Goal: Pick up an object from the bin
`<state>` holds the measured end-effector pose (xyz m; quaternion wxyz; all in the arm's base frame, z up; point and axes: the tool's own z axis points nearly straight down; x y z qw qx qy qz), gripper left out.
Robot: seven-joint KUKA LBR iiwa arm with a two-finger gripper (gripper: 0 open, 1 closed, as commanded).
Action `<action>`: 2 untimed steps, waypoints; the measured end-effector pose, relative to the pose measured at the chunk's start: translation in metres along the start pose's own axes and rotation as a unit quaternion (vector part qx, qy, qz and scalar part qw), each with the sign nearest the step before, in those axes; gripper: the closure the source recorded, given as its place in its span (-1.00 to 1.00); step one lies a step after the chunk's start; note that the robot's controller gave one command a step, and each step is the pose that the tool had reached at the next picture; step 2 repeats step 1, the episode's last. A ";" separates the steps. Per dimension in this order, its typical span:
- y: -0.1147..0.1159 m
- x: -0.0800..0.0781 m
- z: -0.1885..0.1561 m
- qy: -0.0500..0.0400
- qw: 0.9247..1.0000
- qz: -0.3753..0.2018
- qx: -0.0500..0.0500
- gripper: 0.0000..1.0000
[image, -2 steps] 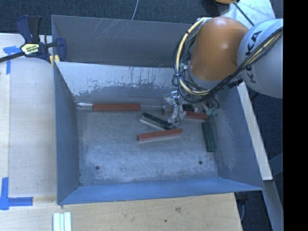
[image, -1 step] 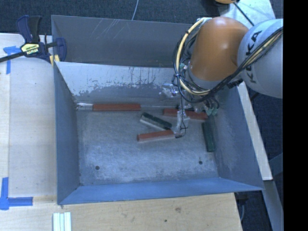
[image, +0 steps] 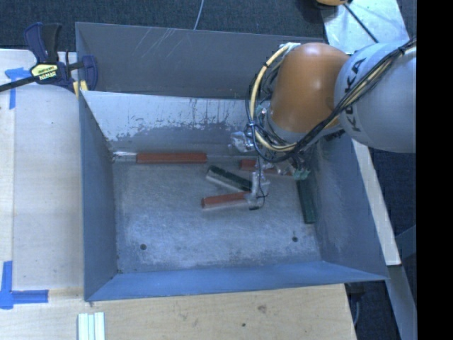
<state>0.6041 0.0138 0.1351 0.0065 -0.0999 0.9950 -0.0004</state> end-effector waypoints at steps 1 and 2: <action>0.002 0.005 0.067 0.005 1.000 0.009 -0.001 -1.00; 0.002 0.005 0.067 0.005 1.000 0.009 -0.001 -1.00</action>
Offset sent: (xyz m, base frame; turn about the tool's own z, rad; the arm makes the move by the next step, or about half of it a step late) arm -0.0614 0.0188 -0.0651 -0.0918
